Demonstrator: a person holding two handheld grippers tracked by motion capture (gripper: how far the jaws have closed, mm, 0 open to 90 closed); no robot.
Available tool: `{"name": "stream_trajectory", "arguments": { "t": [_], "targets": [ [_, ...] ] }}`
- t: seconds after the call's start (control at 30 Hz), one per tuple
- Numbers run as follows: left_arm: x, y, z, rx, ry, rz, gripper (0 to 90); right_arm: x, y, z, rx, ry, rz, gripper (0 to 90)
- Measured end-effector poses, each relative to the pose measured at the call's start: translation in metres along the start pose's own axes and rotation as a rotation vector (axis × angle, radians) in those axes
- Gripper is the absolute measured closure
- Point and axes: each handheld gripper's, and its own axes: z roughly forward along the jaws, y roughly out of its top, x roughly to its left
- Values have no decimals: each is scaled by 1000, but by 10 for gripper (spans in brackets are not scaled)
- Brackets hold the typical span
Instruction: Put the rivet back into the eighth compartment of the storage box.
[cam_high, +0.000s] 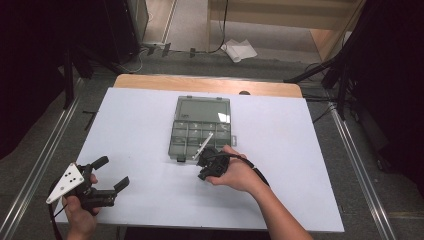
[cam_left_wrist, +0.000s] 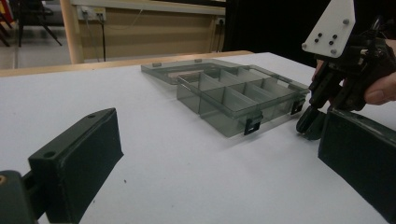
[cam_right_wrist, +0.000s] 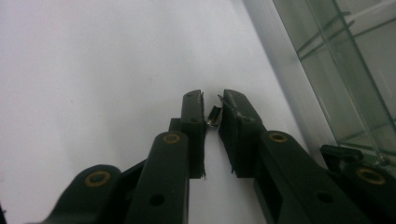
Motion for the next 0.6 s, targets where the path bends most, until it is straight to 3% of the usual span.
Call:
{"name": "stream_trajectory", "arguments": {
  "t": [0.17,0.6],
  "targets": [
    [0,0,0,1,0,1,0,2,-1,1,-5,-17,-32,838],
    [-1,0,0,2,1,2,0,-3,-3,-7,-36,-3,4,839]
  ]
}}
